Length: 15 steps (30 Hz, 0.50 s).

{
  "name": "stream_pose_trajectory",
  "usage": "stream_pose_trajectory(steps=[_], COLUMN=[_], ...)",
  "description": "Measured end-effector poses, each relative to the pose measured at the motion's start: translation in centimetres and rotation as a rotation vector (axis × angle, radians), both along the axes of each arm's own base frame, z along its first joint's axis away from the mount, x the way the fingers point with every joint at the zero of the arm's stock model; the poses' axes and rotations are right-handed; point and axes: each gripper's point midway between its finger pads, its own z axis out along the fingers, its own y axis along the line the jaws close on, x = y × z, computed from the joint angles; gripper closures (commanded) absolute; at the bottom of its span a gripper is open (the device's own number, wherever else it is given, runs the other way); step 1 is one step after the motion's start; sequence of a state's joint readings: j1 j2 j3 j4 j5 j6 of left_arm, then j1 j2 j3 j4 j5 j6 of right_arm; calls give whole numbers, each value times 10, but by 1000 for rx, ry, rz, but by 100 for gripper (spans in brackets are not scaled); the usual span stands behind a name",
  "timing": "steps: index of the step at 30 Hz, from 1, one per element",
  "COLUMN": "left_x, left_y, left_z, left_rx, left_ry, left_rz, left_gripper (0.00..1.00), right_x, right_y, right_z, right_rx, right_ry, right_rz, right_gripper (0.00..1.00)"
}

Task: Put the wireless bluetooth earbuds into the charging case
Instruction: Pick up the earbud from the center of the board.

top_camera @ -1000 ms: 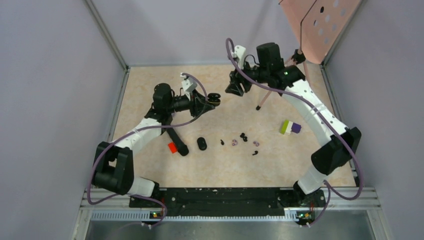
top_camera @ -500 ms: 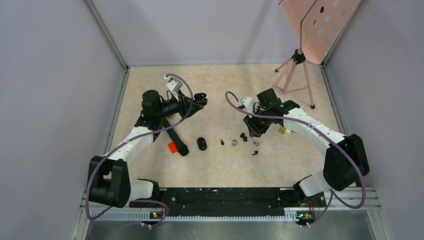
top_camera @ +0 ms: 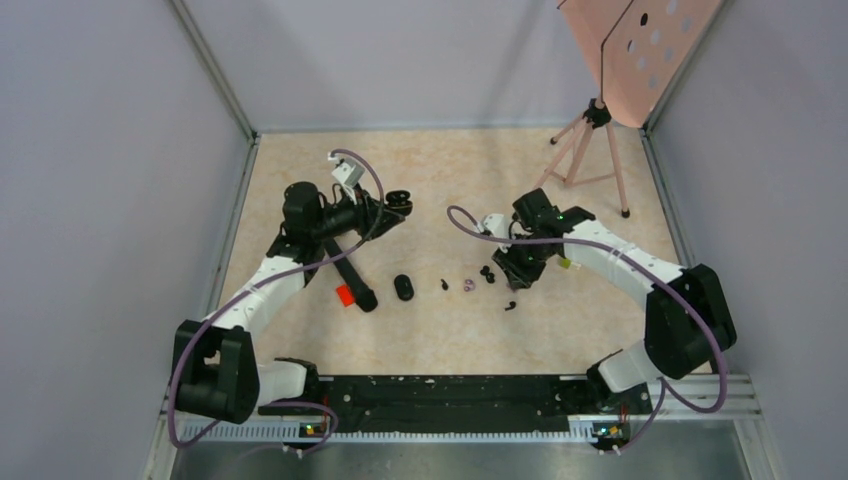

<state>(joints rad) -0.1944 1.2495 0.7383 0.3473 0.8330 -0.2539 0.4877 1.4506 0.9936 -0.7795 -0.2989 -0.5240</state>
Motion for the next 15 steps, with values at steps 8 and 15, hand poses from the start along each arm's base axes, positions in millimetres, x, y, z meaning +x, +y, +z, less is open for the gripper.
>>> stream_pose_trajectory(steps=[8, 15], left_x=[1, -1], left_y=[5, 9], left_z=[-14, -26], left_rx=[41, 72], left_ry=[38, 78], left_rz=[30, 40], left_gripper=[100, 100], right_x=[-13, -27], right_y=[6, 5], right_z=[-2, -22], right_rx=[10, -48], right_ry=[159, 316], right_rz=[-237, -417], right_gripper=[64, 62])
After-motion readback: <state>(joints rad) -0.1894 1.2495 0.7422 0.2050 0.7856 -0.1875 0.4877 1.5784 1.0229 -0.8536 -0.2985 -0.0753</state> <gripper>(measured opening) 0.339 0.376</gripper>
